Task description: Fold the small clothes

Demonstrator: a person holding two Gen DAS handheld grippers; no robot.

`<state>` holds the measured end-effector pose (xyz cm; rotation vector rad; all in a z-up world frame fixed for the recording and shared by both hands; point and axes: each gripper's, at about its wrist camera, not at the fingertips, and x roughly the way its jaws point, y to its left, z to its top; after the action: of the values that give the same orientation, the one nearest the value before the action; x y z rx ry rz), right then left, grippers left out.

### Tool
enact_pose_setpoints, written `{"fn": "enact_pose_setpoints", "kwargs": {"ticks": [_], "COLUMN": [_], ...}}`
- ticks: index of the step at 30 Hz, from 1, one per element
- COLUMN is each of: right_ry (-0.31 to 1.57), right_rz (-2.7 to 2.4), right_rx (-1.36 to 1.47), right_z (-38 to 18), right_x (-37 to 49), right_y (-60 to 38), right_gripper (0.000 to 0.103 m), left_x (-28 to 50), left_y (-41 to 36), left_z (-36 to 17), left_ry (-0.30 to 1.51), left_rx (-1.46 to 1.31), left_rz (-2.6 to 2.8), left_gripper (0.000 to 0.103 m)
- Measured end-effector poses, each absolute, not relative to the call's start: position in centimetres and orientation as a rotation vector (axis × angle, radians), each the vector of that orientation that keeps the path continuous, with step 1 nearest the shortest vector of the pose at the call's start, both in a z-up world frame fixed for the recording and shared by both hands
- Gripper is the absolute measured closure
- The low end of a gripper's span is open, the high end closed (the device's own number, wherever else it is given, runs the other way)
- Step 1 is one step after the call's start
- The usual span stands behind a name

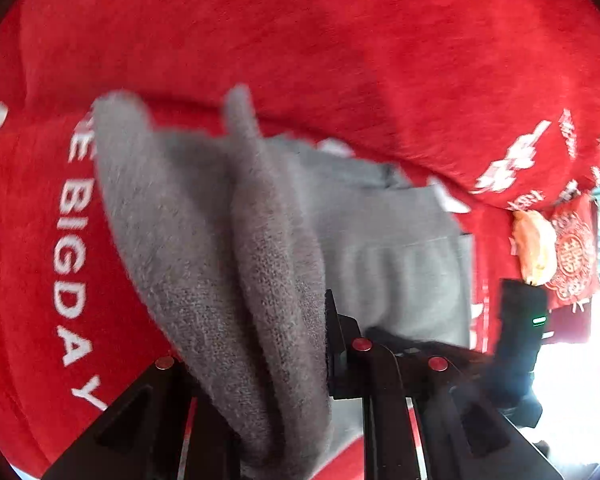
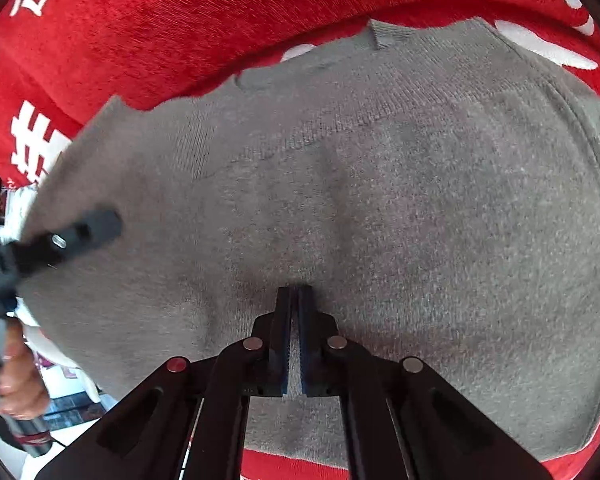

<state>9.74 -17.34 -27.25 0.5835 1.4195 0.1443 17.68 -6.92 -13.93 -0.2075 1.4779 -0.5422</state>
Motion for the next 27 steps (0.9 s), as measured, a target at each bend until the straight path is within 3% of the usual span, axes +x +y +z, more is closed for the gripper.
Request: {"fn": "enact_pose_setpoints", "kwargs": {"ticks": [8,14,15,16,19,21,24,27], "right_ry": [1.311,1.282,1.284,1.284,1.263,1.241,1.197,1.100], "right_rz": [0.147,0.079,0.071,0.069,0.074,0.080,0.071,0.077], "right_rx": [0.819,0.959,0.987,1.005,1.091,1.135,1.224,1.408], "right_z": [-25.2,-26.7,-27.4,-27.8,-29.1,-29.6,-30.2,-31.3], "right_x": [5.6,1.8,1.3,1.0,0.2,-0.1,-0.9,-2.6], "right_y": [-26.3,-32.7,-33.5,-33.9,-35.3,-35.9,-37.4,-38.9], "right_gripper": [0.096,0.093,0.093,0.093,0.093,0.090,0.084,0.062], "left_x": [16.0,12.7,12.1,11.7,10.8,10.1,9.6,10.5], "left_y": [-19.4,-30.1,-30.7,-31.5,-32.1,-32.5,-32.1,-29.9], "left_z": [-9.4,-13.0,-13.9,-14.7,-14.0,-12.6,-9.9,-8.2], "left_ry": [1.401,1.406,1.415,1.427,1.405,1.354,1.285,1.241], "left_rx": [-0.036,0.212,0.251,0.268,0.223,0.225,0.207,0.171], "left_rz": [-0.663,-0.691,-0.687,-0.685,-0.721,-0.775,-0.835,-0.784], "left_gripper": [0.085,0.083,0.077,0.063,0.034,0.026,0.026,0.026]}}
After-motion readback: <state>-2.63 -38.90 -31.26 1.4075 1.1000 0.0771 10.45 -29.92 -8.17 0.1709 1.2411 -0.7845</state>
